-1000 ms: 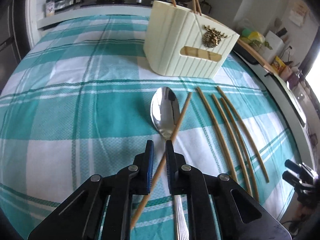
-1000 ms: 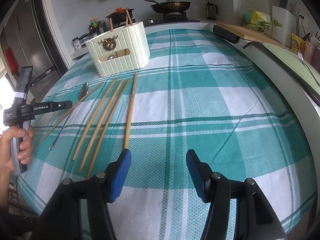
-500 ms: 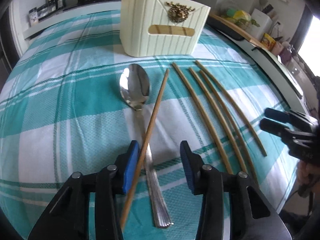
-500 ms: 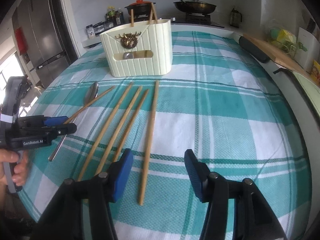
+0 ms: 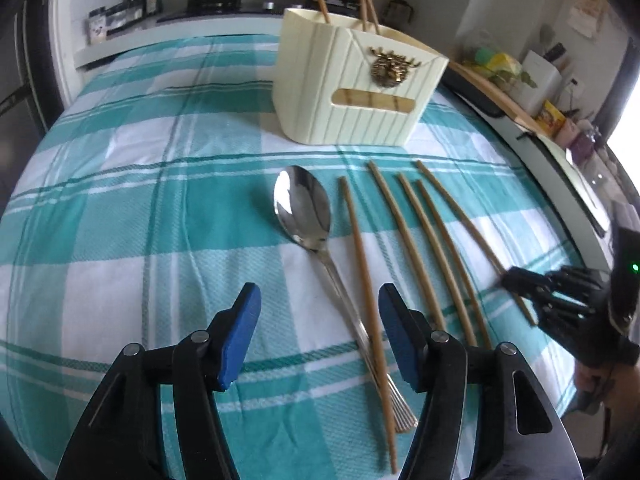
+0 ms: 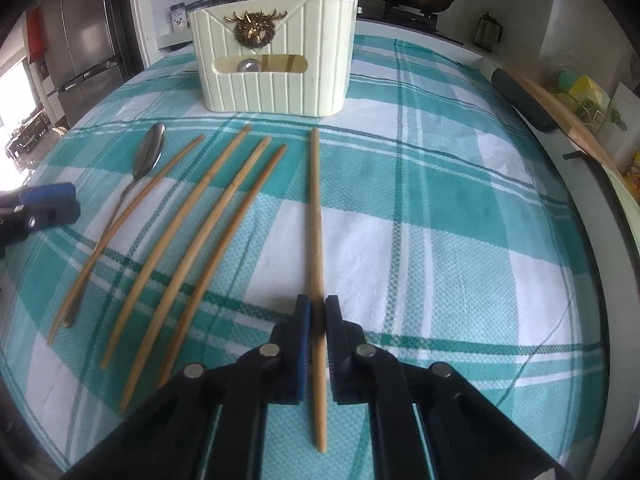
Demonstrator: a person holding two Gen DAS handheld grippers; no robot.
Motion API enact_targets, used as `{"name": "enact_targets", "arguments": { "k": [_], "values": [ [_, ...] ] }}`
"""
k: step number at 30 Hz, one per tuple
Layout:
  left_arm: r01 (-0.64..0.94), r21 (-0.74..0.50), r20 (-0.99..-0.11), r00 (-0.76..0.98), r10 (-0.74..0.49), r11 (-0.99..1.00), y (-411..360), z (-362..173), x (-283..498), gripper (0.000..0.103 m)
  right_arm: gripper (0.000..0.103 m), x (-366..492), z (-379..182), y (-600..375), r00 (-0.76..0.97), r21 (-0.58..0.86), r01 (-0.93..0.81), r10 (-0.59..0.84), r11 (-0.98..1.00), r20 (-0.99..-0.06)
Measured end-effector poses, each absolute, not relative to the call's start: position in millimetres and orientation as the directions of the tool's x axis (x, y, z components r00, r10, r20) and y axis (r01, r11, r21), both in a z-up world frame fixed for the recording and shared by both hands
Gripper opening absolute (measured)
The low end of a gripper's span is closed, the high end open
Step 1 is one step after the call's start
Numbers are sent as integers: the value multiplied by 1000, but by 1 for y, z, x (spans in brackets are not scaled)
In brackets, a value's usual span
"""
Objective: Organize utensils
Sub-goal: 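Close the left tool on the spoon handle while the right tool grasps a chopstick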
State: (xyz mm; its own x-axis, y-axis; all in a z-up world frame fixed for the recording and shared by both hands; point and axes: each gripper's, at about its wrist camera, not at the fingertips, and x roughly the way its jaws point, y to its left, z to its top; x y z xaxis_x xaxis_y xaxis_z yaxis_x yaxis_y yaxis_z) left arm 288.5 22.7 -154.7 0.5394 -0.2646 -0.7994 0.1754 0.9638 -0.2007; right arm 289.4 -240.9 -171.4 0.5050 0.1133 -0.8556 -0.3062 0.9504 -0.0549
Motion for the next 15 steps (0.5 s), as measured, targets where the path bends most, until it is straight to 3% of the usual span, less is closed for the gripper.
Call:
{"name": "enact_targets", "arguments": {
  "k": [5,9,15],
  "values": [
    [164,-116,-828,529,-186,980,9,-173,310,63,11,284,-168,-248,488,-24,-310,137,950,-862],
    [130,-66,-834,538,-126,989,5,-179,324,63,30,285,-165,-249,483,-28,-333,145,943,-864],
    [99,-97,-832,539,-135,990,11,-179,340,61,31,306,-170,-241,450,-46,-374,138,926,-883]
  ]
}}
